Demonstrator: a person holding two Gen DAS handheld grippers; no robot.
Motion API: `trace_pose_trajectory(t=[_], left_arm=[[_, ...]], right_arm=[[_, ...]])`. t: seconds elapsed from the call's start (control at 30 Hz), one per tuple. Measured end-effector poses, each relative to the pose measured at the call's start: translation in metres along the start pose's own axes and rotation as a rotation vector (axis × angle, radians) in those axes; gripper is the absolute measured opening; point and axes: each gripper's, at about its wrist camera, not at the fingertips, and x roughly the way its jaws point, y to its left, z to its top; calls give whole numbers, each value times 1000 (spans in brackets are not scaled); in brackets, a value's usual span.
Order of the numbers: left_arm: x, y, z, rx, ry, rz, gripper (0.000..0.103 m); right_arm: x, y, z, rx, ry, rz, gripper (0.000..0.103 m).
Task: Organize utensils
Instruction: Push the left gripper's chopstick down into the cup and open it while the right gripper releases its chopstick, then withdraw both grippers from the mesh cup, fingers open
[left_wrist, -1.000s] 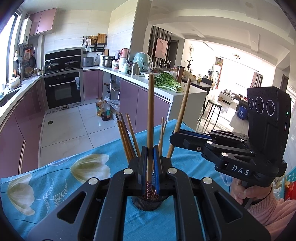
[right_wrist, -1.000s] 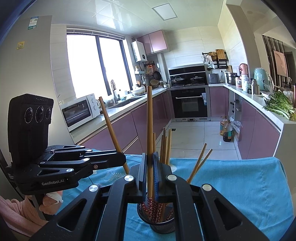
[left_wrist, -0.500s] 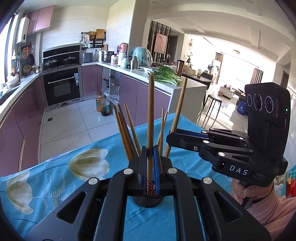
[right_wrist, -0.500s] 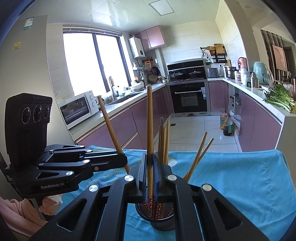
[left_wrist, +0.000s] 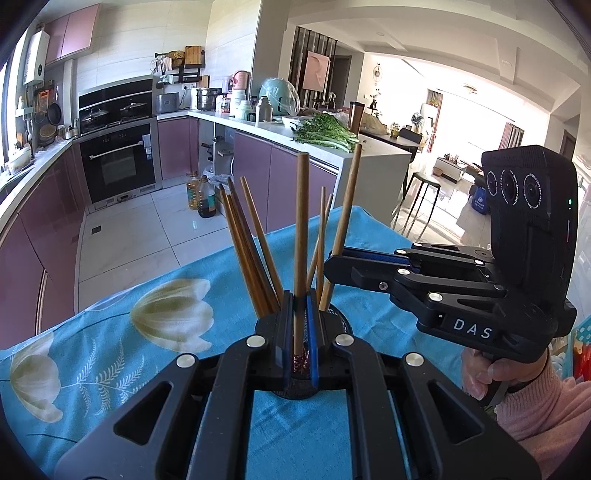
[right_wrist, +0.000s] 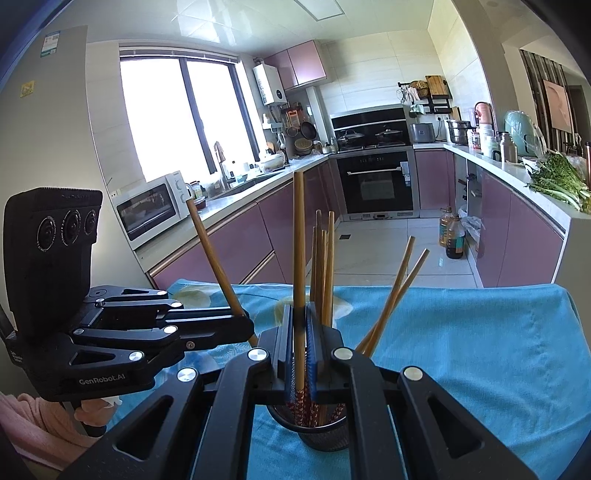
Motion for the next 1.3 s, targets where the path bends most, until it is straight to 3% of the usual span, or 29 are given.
trace_pose_trajectory(t=[0.7,1.1,1.2,1.3], left_arm=[[34,13,-7,-29,61,-3,8],[41,21,-15,-57,53,-1,9],[37,22,-18,-69,39,3,19],[30,24,-22,-80,19,24,30]], right_arm=[[20,-3,-6,10,46,1,6],[22,-8,-6,23,53,3,8],[22,-8,-8,31,55,2,8],[22,-7,-11,35,62,5,15]])
